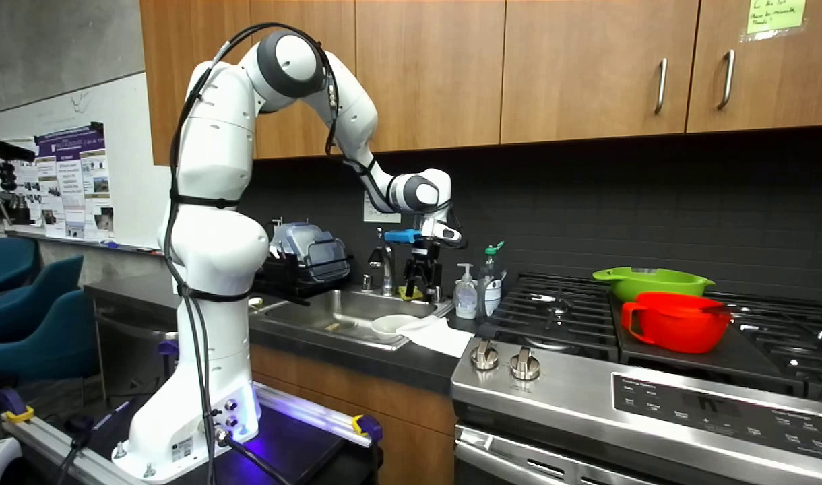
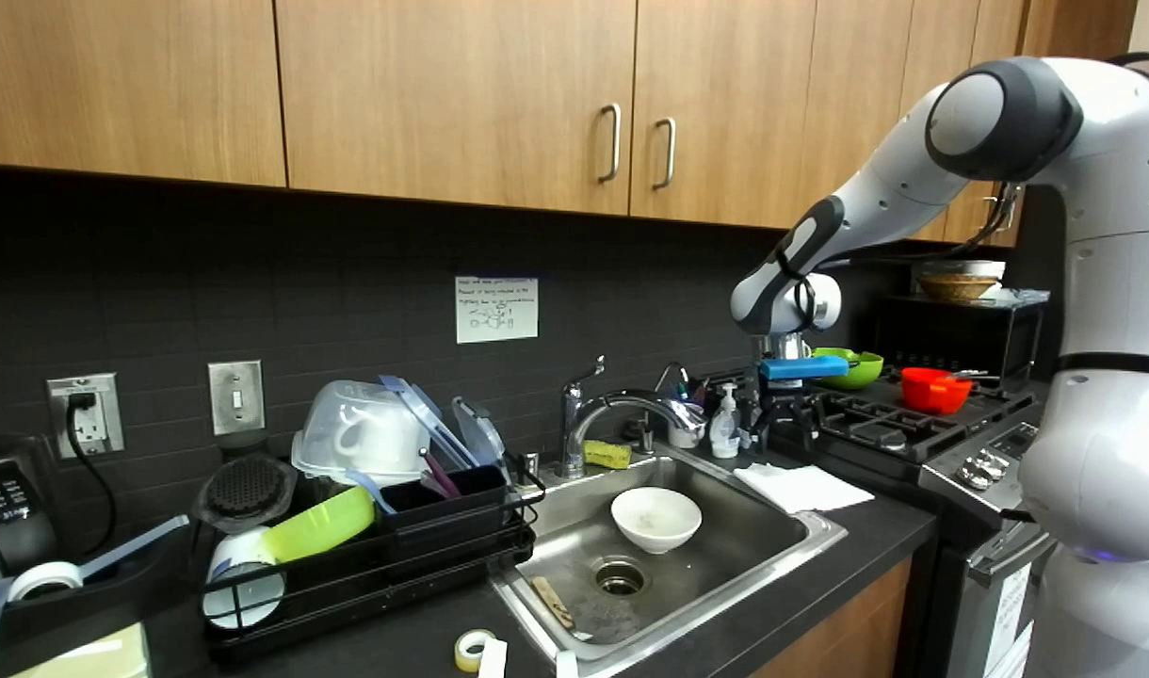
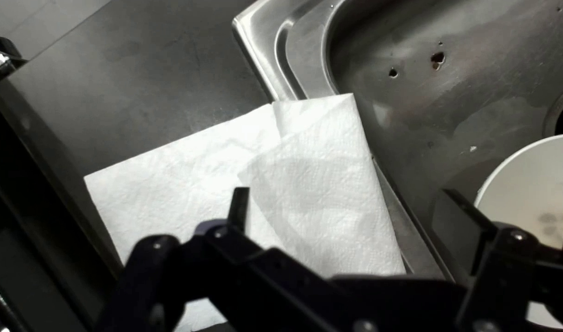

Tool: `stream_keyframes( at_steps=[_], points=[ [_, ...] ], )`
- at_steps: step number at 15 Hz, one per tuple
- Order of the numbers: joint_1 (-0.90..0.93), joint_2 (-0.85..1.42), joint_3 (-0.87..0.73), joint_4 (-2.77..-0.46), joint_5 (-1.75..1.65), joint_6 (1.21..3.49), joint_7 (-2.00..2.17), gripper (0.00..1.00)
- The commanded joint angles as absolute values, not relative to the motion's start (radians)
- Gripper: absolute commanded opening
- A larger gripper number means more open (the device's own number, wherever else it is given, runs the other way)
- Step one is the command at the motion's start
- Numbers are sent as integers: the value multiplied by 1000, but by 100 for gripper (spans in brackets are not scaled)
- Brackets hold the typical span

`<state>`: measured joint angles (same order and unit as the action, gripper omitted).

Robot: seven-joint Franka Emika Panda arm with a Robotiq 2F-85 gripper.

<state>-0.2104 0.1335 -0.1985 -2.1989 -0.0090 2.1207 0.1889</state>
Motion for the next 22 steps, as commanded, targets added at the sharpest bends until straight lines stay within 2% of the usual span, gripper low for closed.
stream_keyframes(
  at_steps=[1,22],
  points=[
    [-219,142,-210,-2195,15,2133,156,100],
    [-255,214,-221,-2202,121,2145,73,100]
  ],
)
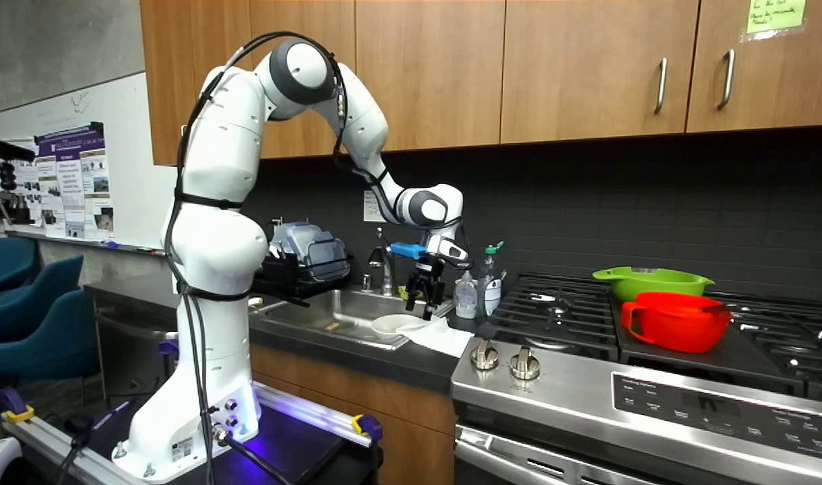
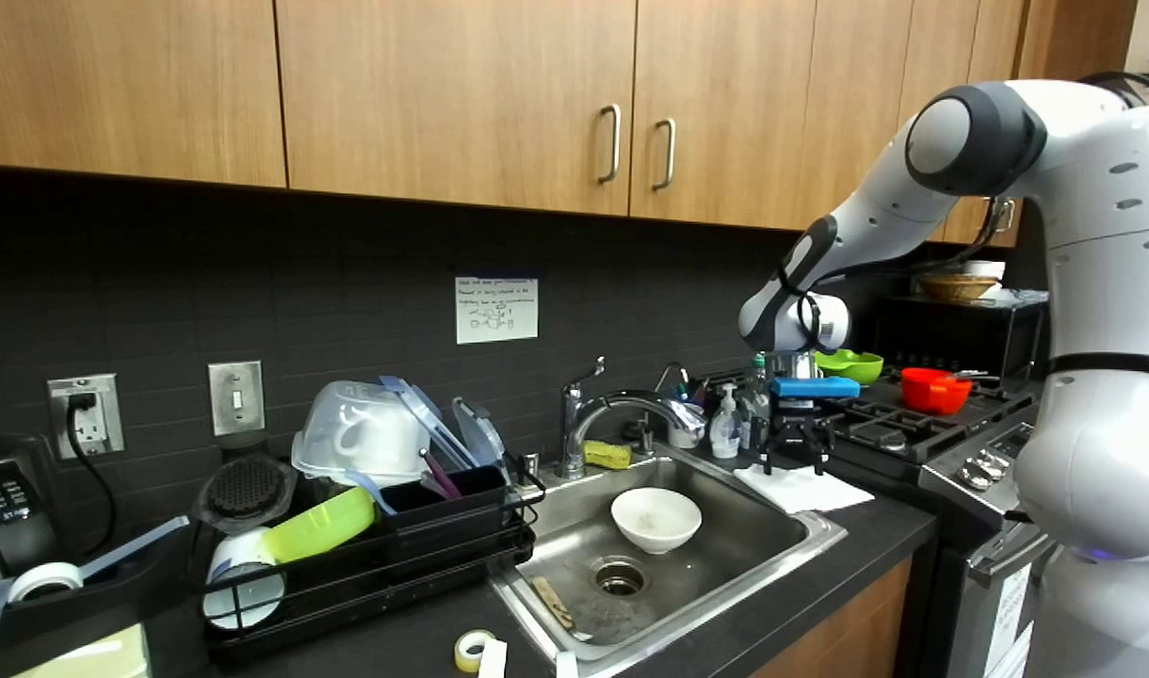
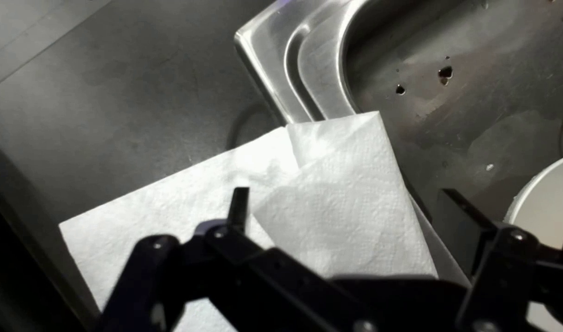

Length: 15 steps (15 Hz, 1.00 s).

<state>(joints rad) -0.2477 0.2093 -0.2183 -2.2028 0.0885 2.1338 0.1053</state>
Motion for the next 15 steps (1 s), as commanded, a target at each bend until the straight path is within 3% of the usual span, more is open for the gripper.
stream_keyframes(
  at_steps=[1,15],
  points=[
    [-256,215,-221,-2202,125,2144,70,100],
    [-283,237,-227,-2192,179,2147,21,100]
  ],
)
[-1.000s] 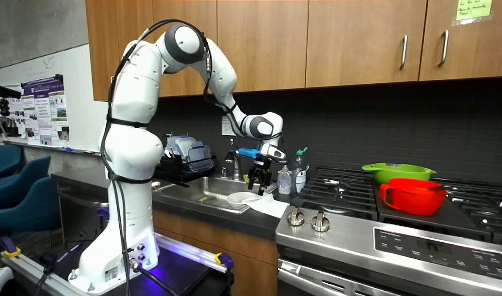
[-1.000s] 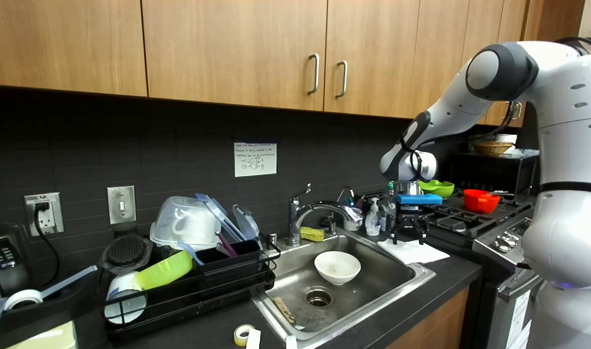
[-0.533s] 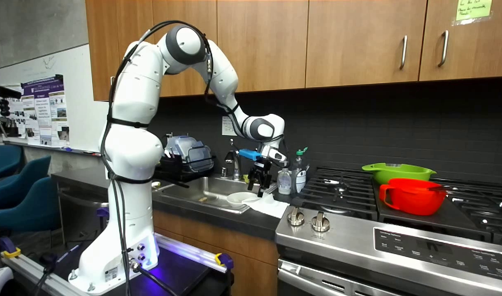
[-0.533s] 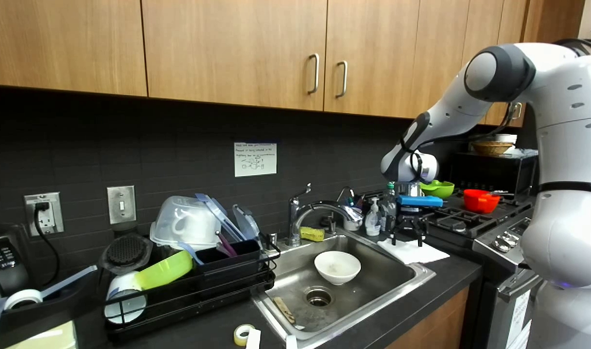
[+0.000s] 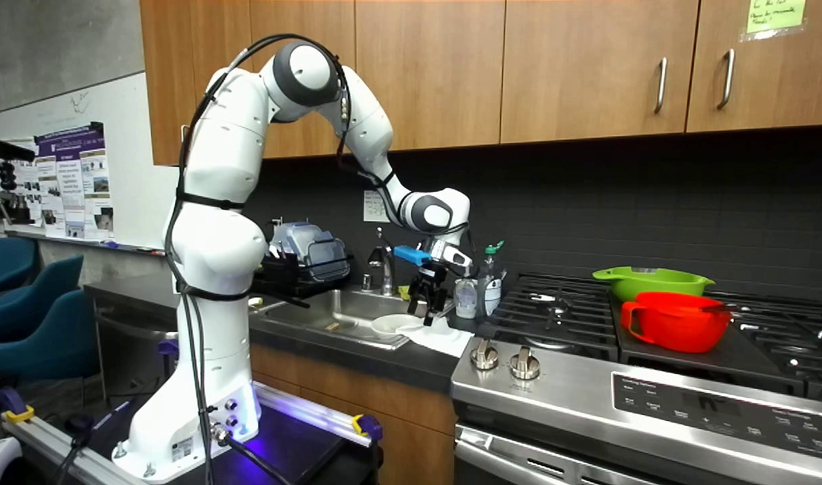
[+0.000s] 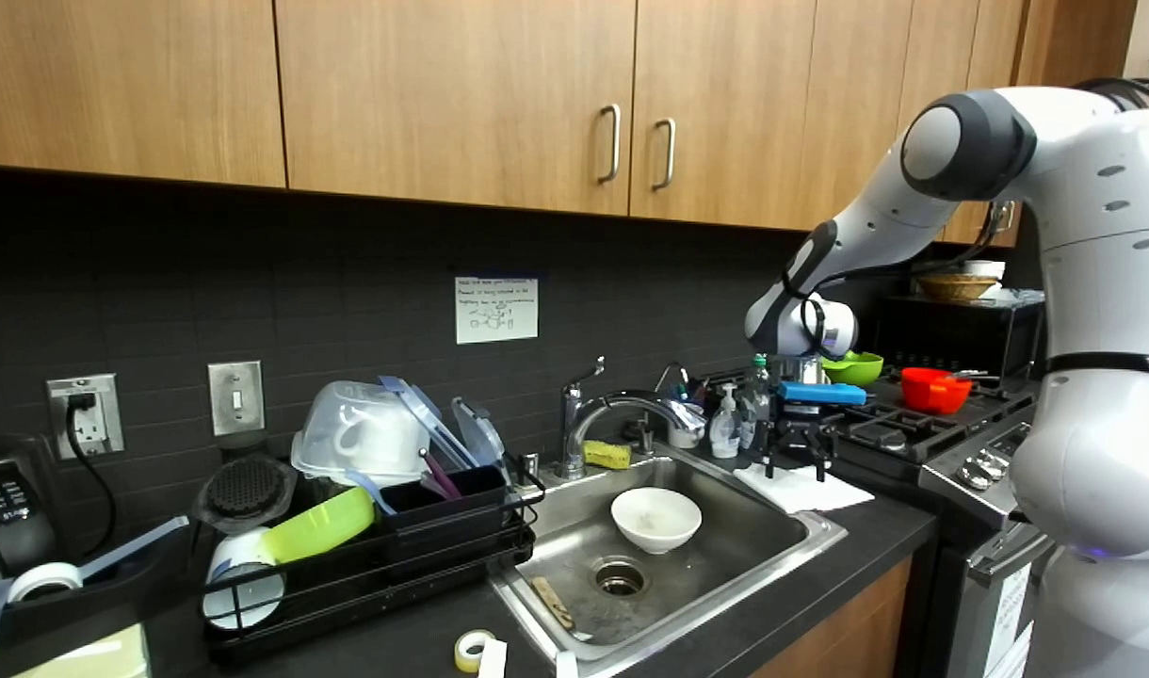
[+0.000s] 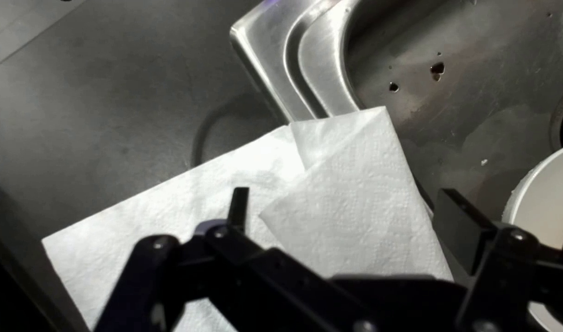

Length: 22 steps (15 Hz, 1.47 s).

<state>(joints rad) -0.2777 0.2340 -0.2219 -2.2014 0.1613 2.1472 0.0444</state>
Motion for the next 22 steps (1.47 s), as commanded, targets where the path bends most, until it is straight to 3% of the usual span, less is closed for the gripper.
stream_keyframes(
  at_steps=[1,14,15,16,18,22],
  points=[
    [-283,235,-228,-2192,178,2146,21,100],
    [-296,263,-224,-2190,232,2150,-28,100],
    [-297,265,-224,-2190,233,2150,-29,96],
    [-297,267,-225,-2190,233,2150,-29,74],
    [-295,265,-226,-2191,224,2151,-19,71],
    [-291,263,-227,-2188,215,2150,-12,41]
  ],
)
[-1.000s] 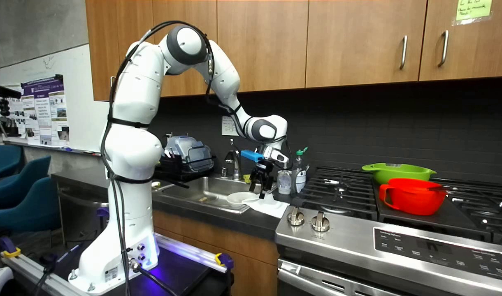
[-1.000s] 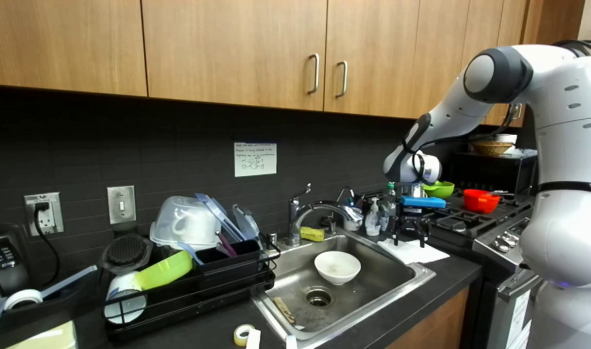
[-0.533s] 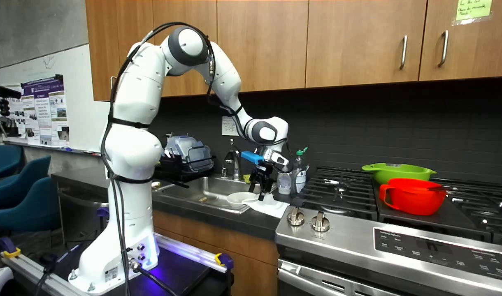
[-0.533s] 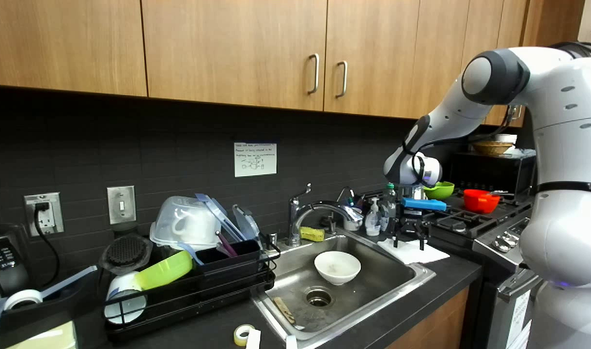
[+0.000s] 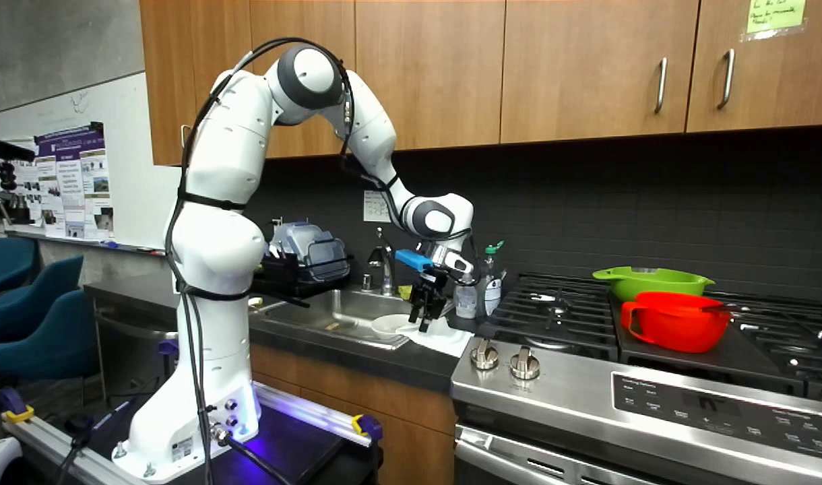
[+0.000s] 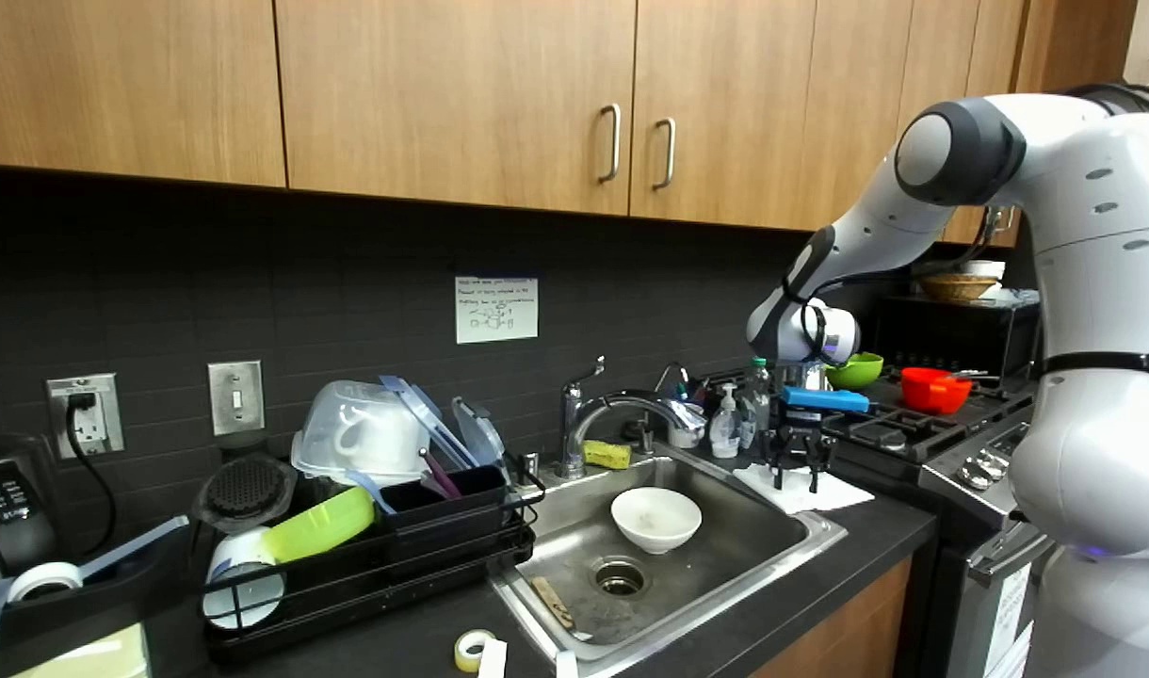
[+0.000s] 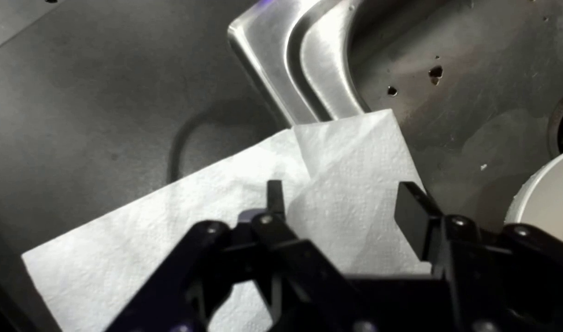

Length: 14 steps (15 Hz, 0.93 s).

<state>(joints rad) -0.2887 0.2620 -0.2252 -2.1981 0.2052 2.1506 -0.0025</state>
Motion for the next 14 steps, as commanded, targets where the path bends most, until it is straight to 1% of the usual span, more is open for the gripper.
stream_keyframes(
  at_steps=[1,5,6,14],
  points=[
    [-291,263,-227,-2187,214,2150,-11,34],
    [-288,261,-226,-2181,210,2147,-8,3],
    [-288,262,-226,-2179,209,2146,-7,0],
    [-257,224,-224,-2165,167,2130,34,0]
  ],
)
